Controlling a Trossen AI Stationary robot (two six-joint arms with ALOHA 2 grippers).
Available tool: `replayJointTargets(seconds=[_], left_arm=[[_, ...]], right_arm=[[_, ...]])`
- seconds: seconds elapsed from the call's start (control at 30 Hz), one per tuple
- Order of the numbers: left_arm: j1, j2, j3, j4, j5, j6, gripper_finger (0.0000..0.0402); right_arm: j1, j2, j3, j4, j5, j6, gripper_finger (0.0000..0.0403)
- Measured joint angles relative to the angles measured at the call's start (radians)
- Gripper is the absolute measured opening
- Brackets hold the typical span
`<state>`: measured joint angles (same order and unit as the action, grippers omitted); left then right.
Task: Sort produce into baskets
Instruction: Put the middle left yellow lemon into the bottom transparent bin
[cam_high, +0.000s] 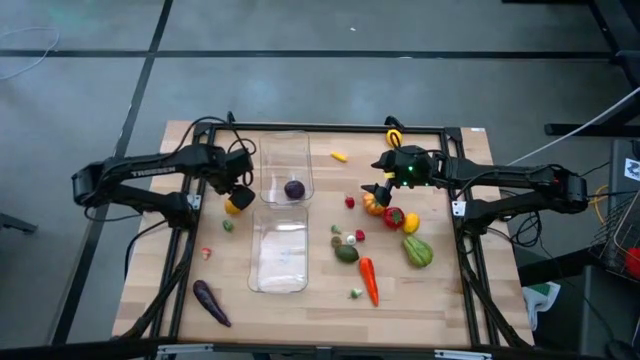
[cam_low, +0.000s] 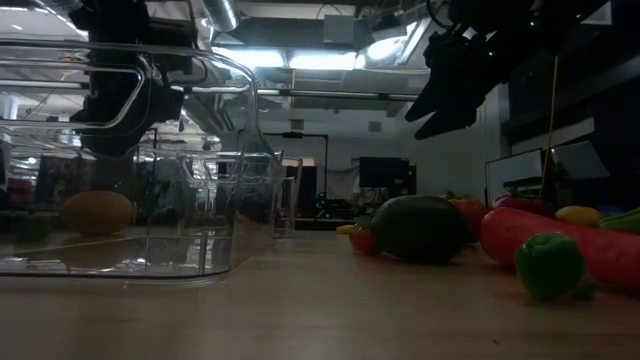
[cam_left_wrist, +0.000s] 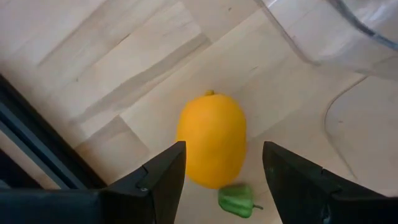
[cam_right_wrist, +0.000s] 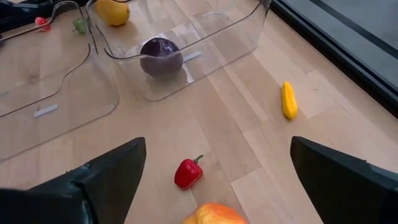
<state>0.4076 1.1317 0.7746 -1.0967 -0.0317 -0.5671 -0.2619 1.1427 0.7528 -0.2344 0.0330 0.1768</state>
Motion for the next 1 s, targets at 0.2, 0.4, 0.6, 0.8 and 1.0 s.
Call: replayJointTargets(seconds=[0.2,0.4,0.6,0.8,1.0], left_arm=[[0.000,0.074,0.000,-0.023,0.036,-0.002,0.0208],[0.001,0.154,0.000,-0.045,0.038,0.015,0.0208],[0.001,0.196,0.000,-0.042,0.037,0.051,0.0208],[0.001,0.223,0.000,-0.013,0.030,0.087,0.0208],[0.001,0.243,0.002,-0.011,0.027,0.155,0.0208]], right_arm=[[0.000,0.000,0.000,0.000,0.000,0.000,0.0395],[0.000,0.000,0.000,0.000,-0.027,0.000,0.0395],[0.001,0.000,0.000,-0.001,-0.045,0.000,0.0395],[0.001,0.000,0.000,-0.001,-0.045,0.000,0.0395],[0.000,0.000,0.000,-0.002,-0.045,0.000,0.0395]])
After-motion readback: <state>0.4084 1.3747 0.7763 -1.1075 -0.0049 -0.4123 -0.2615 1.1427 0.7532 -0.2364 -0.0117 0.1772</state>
